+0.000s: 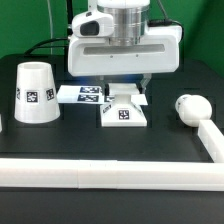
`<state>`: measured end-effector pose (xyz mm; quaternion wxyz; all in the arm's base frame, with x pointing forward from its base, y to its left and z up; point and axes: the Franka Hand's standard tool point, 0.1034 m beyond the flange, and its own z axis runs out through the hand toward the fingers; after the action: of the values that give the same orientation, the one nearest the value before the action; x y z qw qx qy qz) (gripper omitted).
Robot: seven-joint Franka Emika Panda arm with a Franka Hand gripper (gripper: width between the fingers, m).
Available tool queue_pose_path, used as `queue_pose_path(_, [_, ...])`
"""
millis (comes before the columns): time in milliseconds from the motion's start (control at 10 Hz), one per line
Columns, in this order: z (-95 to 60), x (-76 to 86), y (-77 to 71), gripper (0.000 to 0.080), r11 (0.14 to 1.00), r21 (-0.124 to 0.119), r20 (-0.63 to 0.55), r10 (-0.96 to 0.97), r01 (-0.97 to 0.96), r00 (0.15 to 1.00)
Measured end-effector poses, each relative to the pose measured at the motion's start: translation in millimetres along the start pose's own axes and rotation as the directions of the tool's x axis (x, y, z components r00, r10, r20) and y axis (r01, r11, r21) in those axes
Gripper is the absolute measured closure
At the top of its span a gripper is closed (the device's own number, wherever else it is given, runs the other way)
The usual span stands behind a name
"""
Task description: Assemble lamp
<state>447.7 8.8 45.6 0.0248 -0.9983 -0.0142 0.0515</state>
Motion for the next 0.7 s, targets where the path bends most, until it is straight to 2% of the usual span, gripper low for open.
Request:
queue_pose_path(100, [0.0, 2.8, -0.8, 0.0266, 1.000, 0.001, -0.001, -0.001, 0.001, 1.000])
queue_pose_path(700, [-11.2, 105.5, -23.2, 0.0266, 1.000, 0.012, -0.110, -0.028, 0.029, 0.994])
